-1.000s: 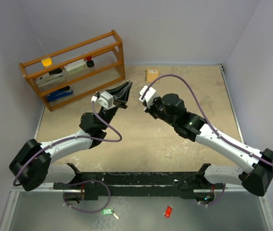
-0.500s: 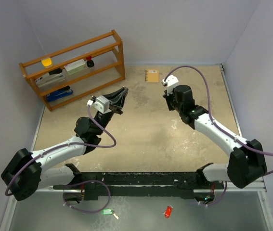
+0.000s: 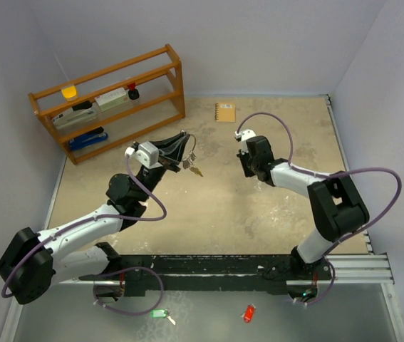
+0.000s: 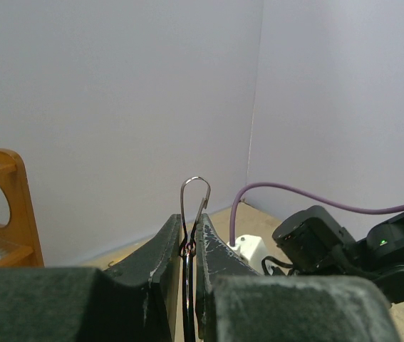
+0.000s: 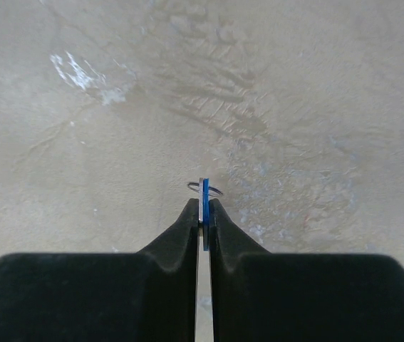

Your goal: Remove the keys from the keyring

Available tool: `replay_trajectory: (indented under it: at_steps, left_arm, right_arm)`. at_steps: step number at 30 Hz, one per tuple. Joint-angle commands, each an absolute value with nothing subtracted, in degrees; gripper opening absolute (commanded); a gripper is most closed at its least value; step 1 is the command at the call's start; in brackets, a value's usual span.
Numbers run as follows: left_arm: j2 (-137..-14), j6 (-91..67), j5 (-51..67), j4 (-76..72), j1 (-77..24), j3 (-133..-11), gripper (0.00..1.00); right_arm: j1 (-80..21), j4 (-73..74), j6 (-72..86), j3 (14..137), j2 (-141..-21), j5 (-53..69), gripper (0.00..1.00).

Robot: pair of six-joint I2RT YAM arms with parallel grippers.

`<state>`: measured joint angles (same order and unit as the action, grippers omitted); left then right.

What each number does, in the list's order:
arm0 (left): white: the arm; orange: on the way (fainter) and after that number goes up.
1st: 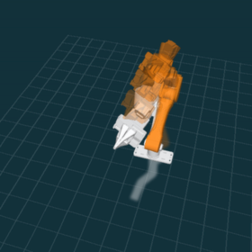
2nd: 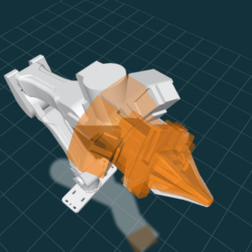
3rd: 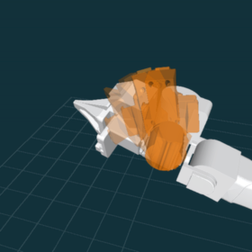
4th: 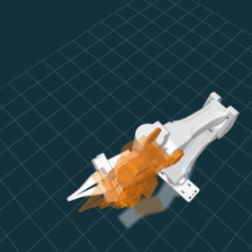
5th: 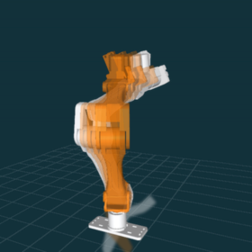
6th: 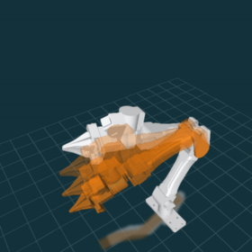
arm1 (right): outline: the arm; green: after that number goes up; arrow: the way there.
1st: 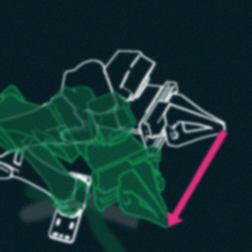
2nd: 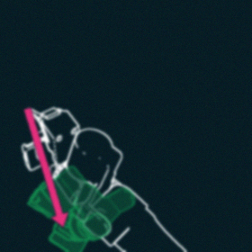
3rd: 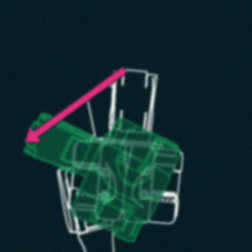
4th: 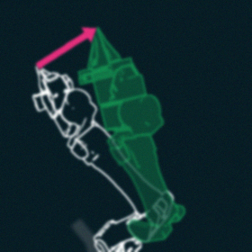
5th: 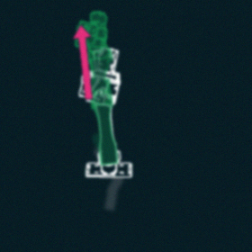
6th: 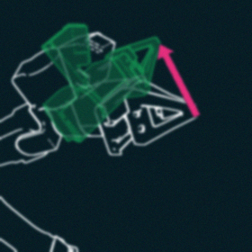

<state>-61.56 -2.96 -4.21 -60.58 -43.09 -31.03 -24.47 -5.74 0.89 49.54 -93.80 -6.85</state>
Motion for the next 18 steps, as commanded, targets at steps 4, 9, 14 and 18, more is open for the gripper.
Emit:
replay_trajectory:
  at_steps: [4, 9, 14, 18]
  left_arm:
    - [-59.18, -3.44, -3.61, -60.14, -42.84, -31.54, 0.01]
    - [-59.77, -3.24, -3.80, -60.12, -42.86, -32.08, 0.01]
    - [-60.68, -3.38, -3.41, -60.16, -42.85, -32.84, 0.01]
    - [-60.82, -3.82, -3.40, -60.27, -42.88, -33.41, 0.01]
  right_arm:
    - [-24.17, -8.44, 3.65, 51.33, -95.57, -7.36, 0.40]
    - [-24.17, -9.70, 3.69, 49.99, -92.59, -6.68, 0.49]
    - [-24.17, -13.99, 0.85, 47.27, -85.33, -5.46, 0.49]
    - [-24.17, -22.04, 0.60, 40.57, -75.98, 1.57, 0.47]
